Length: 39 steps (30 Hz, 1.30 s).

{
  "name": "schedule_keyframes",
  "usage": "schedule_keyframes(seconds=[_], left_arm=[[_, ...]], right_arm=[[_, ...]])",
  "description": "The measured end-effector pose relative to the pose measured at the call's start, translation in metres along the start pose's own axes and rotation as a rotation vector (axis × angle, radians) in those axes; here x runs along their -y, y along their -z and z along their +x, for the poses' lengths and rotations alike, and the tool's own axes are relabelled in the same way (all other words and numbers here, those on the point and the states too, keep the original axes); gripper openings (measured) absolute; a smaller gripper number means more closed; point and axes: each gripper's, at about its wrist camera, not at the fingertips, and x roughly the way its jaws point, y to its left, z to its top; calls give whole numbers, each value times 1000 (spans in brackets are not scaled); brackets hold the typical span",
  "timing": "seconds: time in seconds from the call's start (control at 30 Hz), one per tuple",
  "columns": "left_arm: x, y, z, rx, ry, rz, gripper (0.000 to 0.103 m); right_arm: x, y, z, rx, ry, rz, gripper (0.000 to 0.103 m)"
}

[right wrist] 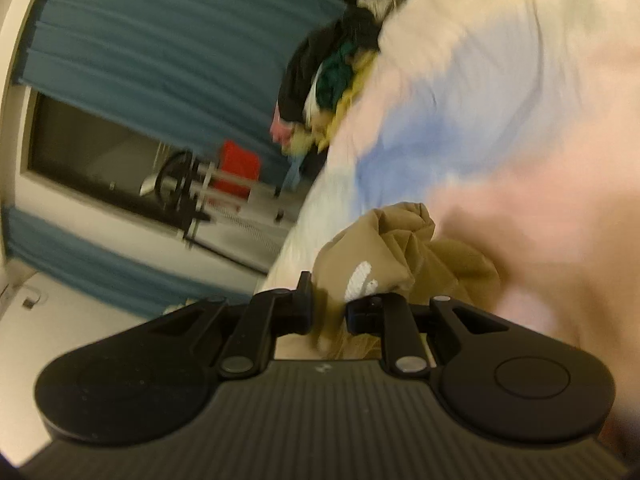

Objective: Fold clothes

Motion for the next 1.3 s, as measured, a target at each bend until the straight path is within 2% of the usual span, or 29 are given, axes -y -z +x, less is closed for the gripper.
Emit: schedule_keyframes(seconds=[0.13, 0.27, 0.33, 0.43, 0.57, 0.6, 0.67, 0.77, 0.87, 1.0, 1.07, 1.2, 1.27, 1.3], left_arm=[[57, -55, 72, 44, 29, 39, 15], [89, -85, 135, 100, 91, 69, 15], [93, -89, 171, 101, 86, 88, 15], [77, -78, 219, 76, 54, 135, 15], [27, -45, 260, -30, -30, 162, 15], [16, -36, 264, -54, -49, 187, 15], [-5, -21, 266, -94, -77, 240, 15], [-25, -14, 265, -137, -87, 263, 17], [-26, -10, 257, -136, -140, 303, 27], [-10, -6, 228, -115, -180, 360, 29], [1, -4, 204, -100, -175, 391, 39], [31, 6, 151, -60, -155, 465, 47], [48, 12, 123, -39, -146, 515, 68], [56, 16, 108, -26, -148, 545, 75]], right_arm=[[-35, -71, 34, 116, -6, -93, 18], [-46, -115, 60, 221, -1, -166, 18], [-27, -123, 77, 230, 26, -159, 18], [10, -126, 103, 229, 80, -141, 18], [83, -94, 127, 135, 207, -96, 18], [98, -85, 126, 116, 212, -63, 18], [126, -65, 122, 82, 212, 8, 18], [138, -44, 116, 54, 231, 5, 19], [133, -38, 114, 17, 279, 26, 21], [103, -37, 99, -57, 381, -12, 21], [87, -30, 81, -61, 400, -78, 21], [43, -26, 46, -32, 387, -196, 21], [19, -19, 30, -15, 378, -272, 24], [6, -14, 20, -6, 368, -316, 35]])
